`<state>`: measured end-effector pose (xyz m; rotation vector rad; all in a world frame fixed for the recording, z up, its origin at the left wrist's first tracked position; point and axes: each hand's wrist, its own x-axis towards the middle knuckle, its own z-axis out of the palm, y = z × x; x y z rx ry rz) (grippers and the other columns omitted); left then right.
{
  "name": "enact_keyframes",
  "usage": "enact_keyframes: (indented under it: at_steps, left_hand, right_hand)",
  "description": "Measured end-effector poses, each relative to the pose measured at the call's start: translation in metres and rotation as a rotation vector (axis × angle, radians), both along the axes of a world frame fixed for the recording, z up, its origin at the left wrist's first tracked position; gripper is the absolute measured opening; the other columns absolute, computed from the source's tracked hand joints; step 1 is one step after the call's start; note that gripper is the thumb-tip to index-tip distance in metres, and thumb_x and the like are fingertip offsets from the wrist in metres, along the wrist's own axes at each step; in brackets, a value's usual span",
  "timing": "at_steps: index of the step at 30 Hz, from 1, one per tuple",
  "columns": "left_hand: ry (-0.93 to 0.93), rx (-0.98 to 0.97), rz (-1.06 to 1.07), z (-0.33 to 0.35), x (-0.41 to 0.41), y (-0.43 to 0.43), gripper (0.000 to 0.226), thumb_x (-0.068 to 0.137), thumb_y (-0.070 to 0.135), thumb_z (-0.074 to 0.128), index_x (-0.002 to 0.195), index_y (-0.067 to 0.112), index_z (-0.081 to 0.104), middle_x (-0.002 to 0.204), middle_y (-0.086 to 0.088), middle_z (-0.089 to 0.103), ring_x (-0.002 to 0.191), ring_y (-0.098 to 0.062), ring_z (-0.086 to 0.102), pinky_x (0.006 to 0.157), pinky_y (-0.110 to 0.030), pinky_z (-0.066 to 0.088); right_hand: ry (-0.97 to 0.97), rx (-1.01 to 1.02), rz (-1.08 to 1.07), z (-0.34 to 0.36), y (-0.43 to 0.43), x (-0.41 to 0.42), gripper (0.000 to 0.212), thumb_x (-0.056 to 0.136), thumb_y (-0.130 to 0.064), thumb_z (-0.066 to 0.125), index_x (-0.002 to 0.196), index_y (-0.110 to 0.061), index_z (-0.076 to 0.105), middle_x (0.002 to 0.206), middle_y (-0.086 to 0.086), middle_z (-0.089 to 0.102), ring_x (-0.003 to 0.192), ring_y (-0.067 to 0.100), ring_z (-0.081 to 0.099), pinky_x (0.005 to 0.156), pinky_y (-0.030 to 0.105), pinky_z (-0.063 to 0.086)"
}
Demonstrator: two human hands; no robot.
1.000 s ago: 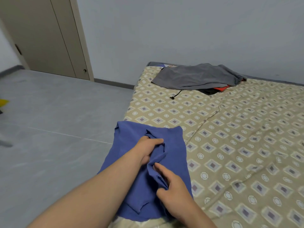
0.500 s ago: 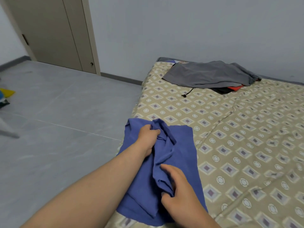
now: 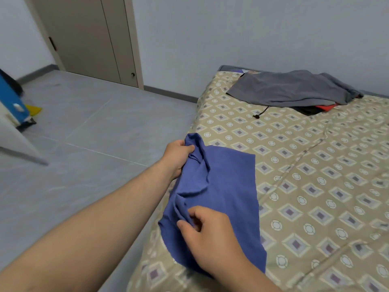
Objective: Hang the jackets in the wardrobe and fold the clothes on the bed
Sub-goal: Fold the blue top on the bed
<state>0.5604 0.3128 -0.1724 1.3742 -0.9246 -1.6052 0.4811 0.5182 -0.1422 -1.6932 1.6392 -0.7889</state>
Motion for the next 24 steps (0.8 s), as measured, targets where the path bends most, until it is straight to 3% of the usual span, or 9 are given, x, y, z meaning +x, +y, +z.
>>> enact_keyframes:
  at_steps: [4, 7, 10, 13, 16, 18, 20, 22, 24]
  left_hand:
    - [0.025, 0.046, 0.004, -0.013, 0.018, 0.002, 0.011, 0.097, 0.006, 0.055, 0.099, 0.006, 0.066, 0.097, -0.013, 0.07, 0.08, -0.024, 0.067, 0.076, -0.036, 0.056]
    - [0.119, 0.094, -0.103, -0.019, 0.028, 0.011, 0.015, 0.098, 0.023, 0.059, 0.104, 0.012, 0.066, 0.098, -0.003, 0.075, 0.081, -0.014, 0.072, 0.069, -0.028, 0.057]
    - [-0.081, 0.074, -0.125, -0.026, 0.039, 0.029, 0.017, 0.095, 0.033, 0.062, 0.1, 0.017, 0.057, 0.102, 0.002, 0.066, 0.084, -0.011, 0.063, 0.078, -0.029, 0.053]
    - [-0.226, 0.105, -0.164, -0.036, 0.052, 0.065, 0.023, 0.091, 0.036, 0.063, 0.089, 0.013, 0.066, 0.087, 0.0, 0.069, 0.073, -0.011, 0.066, 0.07, -0.025, 0.052]
    - [-0.186, 0.184, -0.303, -0.043, 0.066, 0.108, 0.031, 0.092, 0.044, 0.063, 0.1, 0.017, 0.075, 0.097, 0.002, 0.077, 0.088, -0.014, 0.074, 0.074, -0.028, 0.055]
    - [-0.195, 0.216, -0.389, -0.042, 0.074, 0.121, 0.034, 0.089, 0.05, 0.065, 0.106, 0.021, 0.073, 0.101, 0.007, 0.076, 0.089, -0.01, 0.073, 0.069, -0.021, 0.054]
    - [-0.237, 0.27, -0.416, -0.038, 0.077, 0.123, 0.038, 0.086, 0.05, 0.069, 0.108, 0.018, 0.071, 0.1, 0.006, 0.077, 0.09, -0.012, 0.073, 0.069, -0.022, 0.055]
    - [-0.26, 0.317, -0.34, -0.039, 0.077, 0.123, 0.035, 0.089, 0.041, 0.07, 0.108, 0.013, 0.071, 0.099, 0.001, 0.077, 0.091, -0.018, 0.073, 0.072, -0.028, 0.055]
    - [-0.155, 0.365, -0.164, -0.04, 0.076, 0.13, 0.025, 0.096, 0.03, 0.063, 0.106, 0.009, 0.07, 0.096, -0.005, 0.077, 0.084, -0.02, 0.072, 0.066, -0.028, 0.053]
  right_hand:
    - [0.101, 0.048, 0.074, -0.022, -0.008, 0.027, 0.039, 0.09, -0.026, 0.055, 0.062, -0.014, 0.031, 0.058, -0.006, 0.043, 0.055, 0.012, 0.036, 0.048, 0.025, 0.024]
    - [0.157, 0.136, 0.118, -0.035, -0.009, 0.023, 0.032, 0.089, -0.03, 0.055, 0.068, -0.012, 0.04, 0.063, 0.001, 0.048, 0.06, 0.017, 0.043, 0.054, 0.029, 0.036]
    - [0.069, 0.189, 0.161, -0.032, -0.005, 0.011, 0.029, 0.082, -0.041, 0.054, 0.08, -0.012, 0.049, 0.071, 0.003, 0.058, 0.062, 0.013, 0.049, 0.065, 0.032, 0.047]
    - [0.044, 0.059, -0.183, -0.026, -0.013, -0.03, 0.015, 0.086, -0.035, 0.06, 0.094, -0.025, 0.069, 0.091, -0.012, 0.072, 0.083, 0.002, 0.061, 0.077, 0.021, 0.047]
    - [0.169, 0.152, -0.572, -0.025, -0.014, -0.085, 0.014, 0.087, -0.025, 0.06, 0.099, -0.022, 0.065, 0.099, -0.007, 0.067, 0.09, 0.015, 0.061, 0.075, 0.028, 0.043]
    - [0.204, 0.417, -0.639, -0.03, -0.009, -0.102, 0.019, 0.085, -0.033, 0.059, 0.094, -0.016, 0.057, 0.095, 0.0, 0.064, 0.083, 0.022, 0.061, 0.066, 0.031, 0.043]
    - [0.109, 0.553, -0.637, -0.033, -0.005, -0.102, 0.027, 0.085, -0.039, 0.061, 0.088, -0.013, 0.058, 0.086, 0.002, 0.065, 0.076, 0.022, 0.063, 0.058, 0.03, 0.043]
    - [-0.1, 0.591, -0.639, -0.031, -0.002, -0.097, 0.021, 0.083, -0.034, 0.065, 0.083, -0.013, 0.064, 0.08, 0.001, 0.069, 0.073, 0.021, 0.067, 0.059, 0.028, 0.048]
    - [-0.216, 0.641, -0.596, -0.028, 0.003, -0.094, 0.01, 0.083, -0.021, 0.064, 0.086, -0.013, 0.068, 0.081, 0.002, 0.073, 0.076, 0.023, 0.071, 0.062, 0.028, 0.052]
